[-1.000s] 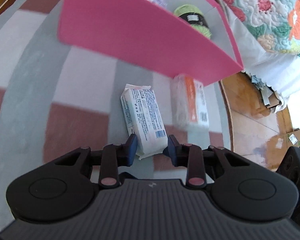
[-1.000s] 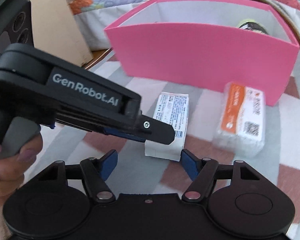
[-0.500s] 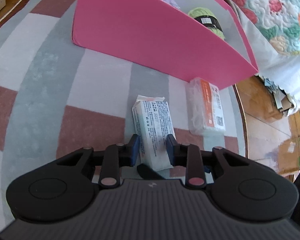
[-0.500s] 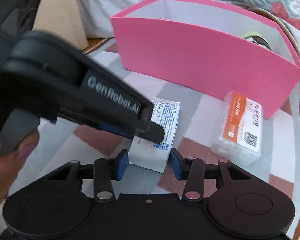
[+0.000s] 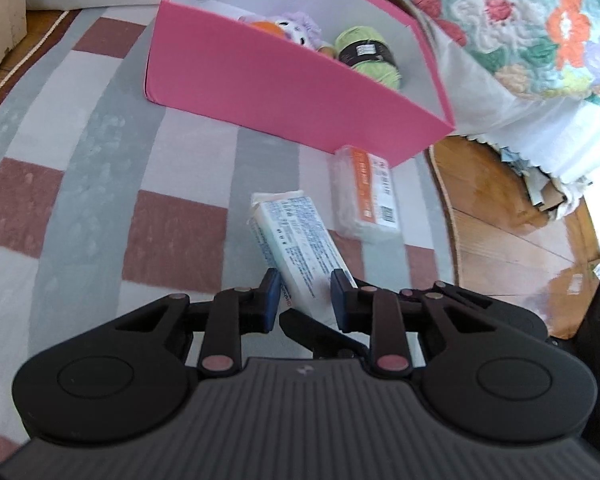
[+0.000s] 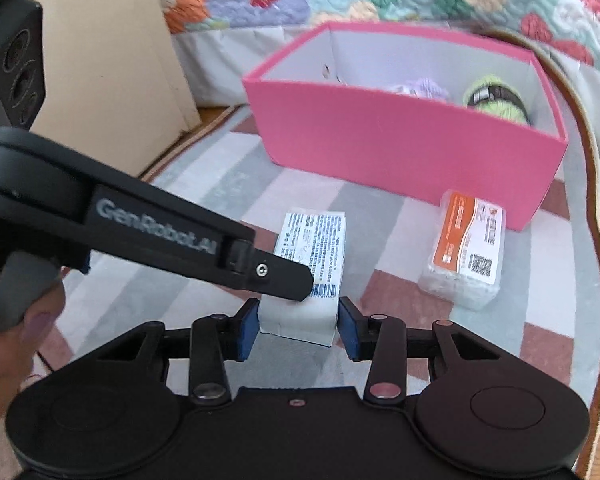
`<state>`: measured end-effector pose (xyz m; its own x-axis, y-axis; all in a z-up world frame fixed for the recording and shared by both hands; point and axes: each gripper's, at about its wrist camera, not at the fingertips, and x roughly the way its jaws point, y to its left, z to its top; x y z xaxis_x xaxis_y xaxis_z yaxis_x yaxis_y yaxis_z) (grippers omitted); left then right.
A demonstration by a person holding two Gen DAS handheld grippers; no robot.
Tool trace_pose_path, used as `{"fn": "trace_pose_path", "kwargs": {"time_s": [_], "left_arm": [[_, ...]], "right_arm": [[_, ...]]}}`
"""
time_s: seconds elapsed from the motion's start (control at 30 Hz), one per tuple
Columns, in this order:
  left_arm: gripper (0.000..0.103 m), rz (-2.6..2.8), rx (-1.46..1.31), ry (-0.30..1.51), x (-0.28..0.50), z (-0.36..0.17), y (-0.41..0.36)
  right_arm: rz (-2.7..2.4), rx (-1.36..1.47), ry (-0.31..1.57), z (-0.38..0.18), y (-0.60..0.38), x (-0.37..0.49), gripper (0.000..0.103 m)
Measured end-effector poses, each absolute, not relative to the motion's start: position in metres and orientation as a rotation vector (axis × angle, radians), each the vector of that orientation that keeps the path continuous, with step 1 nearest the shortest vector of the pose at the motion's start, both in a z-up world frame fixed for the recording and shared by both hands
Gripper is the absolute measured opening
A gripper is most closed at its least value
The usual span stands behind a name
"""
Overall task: Organize objects
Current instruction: 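Lift the white pack with the left tool and carry it over the box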
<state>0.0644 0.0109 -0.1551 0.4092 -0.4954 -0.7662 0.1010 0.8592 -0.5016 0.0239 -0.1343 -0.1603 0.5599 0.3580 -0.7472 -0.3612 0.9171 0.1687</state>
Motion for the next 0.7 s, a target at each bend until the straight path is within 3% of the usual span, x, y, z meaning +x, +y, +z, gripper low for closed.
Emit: {"fn": "trace_pose_path", "kwargs": {"time_s": [0.7], "left_arm": [[0.026,-0.4,-0.372,0.846,0.025,-0.051,-0.008]], "right_arm": [[0.447,-0.039,0.621,-0.072,-0.149,0.003,0.046]]}}
